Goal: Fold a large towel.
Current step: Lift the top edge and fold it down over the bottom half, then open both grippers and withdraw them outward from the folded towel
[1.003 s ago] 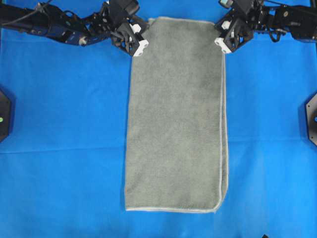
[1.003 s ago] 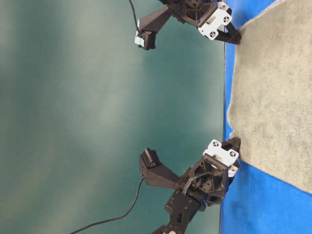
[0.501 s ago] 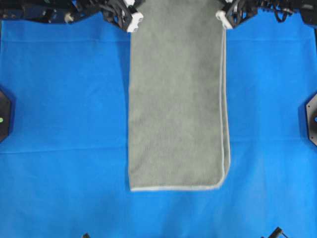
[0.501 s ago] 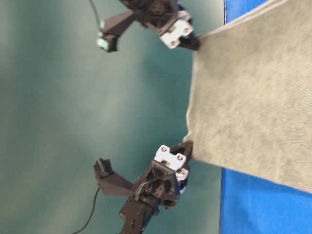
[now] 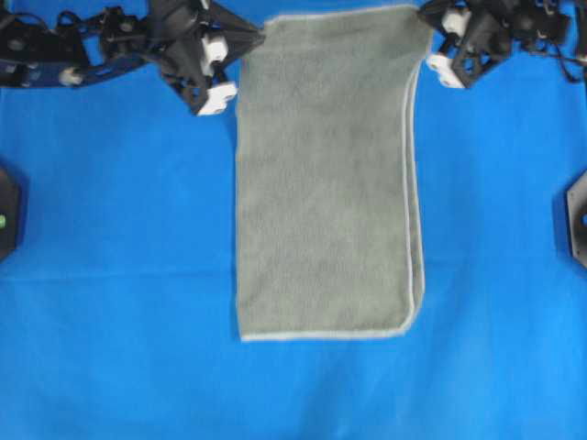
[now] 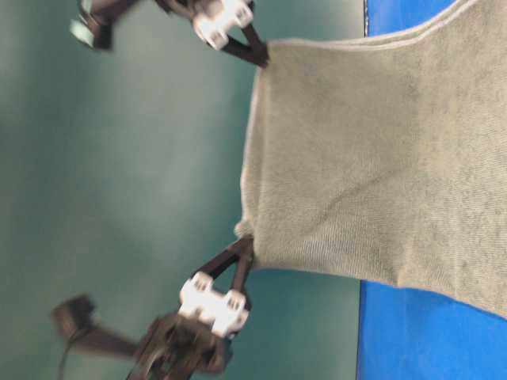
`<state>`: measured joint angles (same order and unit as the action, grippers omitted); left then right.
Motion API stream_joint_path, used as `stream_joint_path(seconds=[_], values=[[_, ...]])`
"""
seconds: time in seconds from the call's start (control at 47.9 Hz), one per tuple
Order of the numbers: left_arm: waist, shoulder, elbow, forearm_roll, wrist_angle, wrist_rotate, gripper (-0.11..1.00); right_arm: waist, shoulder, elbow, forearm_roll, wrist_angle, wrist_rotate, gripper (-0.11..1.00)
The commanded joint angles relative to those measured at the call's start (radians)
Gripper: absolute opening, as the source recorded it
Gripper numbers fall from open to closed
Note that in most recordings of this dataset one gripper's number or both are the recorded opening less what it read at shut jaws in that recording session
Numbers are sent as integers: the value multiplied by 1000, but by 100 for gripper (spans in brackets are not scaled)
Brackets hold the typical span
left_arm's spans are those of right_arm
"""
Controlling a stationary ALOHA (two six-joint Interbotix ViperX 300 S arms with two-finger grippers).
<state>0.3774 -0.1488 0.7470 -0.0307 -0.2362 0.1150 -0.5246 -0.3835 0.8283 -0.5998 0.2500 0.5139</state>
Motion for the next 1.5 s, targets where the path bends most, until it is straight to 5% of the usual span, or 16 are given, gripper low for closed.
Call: stream_joint_path(seconds=[0.0, 0.251, 0.48, 0.856, 1.337, 1.4, 1.483], values=[[-67, -60, 40, 2, -26, -3, 3, 77, -98, 44, 8, 34, 6, 4], [-333, -103, 129, 0, -34, -9, 3, 399, -244, 124, 115, 164, 40, 4], [-511, -15, 135, -3, -40, -28, 3, 604, -156, 143, 195, 175, 97, 4], [-678, 216, 83, -9, -87, -186, 3, 736, 130, 124, 215, 2, 244, 4], [-678, 229, 64, -11, -77, -230, 4, 785, 233, 48, 216, -48, 298, 4], [-676, 232, 58, -9, -72, -227, 11, 788, 239, 43, 215, -48, 299, 4], [-680, 233, 51, -9, -69, -227, 33, 804, 244, 34, 215, -51, 298, 7]])
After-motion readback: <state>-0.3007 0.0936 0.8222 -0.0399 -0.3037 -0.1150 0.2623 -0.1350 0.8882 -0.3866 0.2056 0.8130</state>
